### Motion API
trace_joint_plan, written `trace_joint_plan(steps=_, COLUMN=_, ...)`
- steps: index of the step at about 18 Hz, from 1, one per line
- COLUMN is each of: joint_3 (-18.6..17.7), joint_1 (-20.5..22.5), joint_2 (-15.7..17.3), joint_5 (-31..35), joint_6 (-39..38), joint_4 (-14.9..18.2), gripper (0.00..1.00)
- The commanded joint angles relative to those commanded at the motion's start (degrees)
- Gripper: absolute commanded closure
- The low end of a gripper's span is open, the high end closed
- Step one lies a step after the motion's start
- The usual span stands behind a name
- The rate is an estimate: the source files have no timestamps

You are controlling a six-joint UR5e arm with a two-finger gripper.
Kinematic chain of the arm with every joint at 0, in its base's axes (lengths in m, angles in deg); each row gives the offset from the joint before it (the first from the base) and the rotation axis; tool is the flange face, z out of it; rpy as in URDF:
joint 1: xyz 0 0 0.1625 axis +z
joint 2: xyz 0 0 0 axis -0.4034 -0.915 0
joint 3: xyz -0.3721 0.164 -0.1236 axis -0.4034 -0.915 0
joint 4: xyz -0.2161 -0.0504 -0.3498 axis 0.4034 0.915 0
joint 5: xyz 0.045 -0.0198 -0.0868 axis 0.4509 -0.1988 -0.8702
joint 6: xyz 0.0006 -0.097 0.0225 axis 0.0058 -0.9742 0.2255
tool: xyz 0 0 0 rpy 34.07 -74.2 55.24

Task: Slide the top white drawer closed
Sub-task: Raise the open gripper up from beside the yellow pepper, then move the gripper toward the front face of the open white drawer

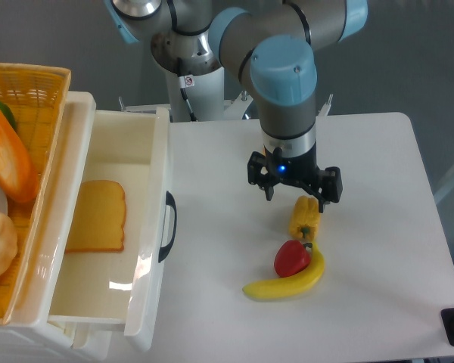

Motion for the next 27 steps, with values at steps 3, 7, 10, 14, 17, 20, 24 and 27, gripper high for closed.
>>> trace_joint_plan(steps=3, joint_3=0.09, joint_1=-0.09, joint_2=-0.7, joint_5=-0.09, joint_6=0.09, joint_4=-0.7, gripper=0.0)
trace_joint_plan(steps=7, joint_3=-0.7, joint_1=0.0, joint_2=-0.7, joint_5=0.09, joint_6=-0.79, joint_4=-0.88, gripper=0.0)
trace_joint_plan(steps=10, joint_3=-0.79, joint_1=0.09, joint_2=-0.79, joint_5=0.17, joint_6=-0.88, joint_4=-1.23, gripper=0.0)
trace_joint_plan(steps=14, joint_3=-2.46, joint_1=0.0, joint_2=-0.44, joint_5=0.17, joint_6=-2.98, joint_4=-1.06, gripper=0.0)
trace_joint_plan(steps=17, joint_3=-2.64, joint_1=-0.09, joint_2=-0.44, joint_5=0.09, joint_6=-5.89, joint_4=-1.06, gripper=0.0)
trace_joint_plan(steps=20, joint_3=-3.6, joint_1=-0.26, joint_2=-0.44, joint_5=0.18, joint_6=-8.07, joint_4=-0.97, gripper=0.0)
trace_joint_plan(steps=24, joint_3=-3.87, joint_1=-0.26, joint_2=-0.62, joint_5=0.0, joint_6=-13.88, joint_4=-0.97, gripper=0.0)
trace_joint_plan(steps=27, joint_3=-4.13, joint_1=-0.87, joint_2=-0.62, joint_5=0.09, joint_6=-15.2, joint_4=-0.88, gripper=0.0)
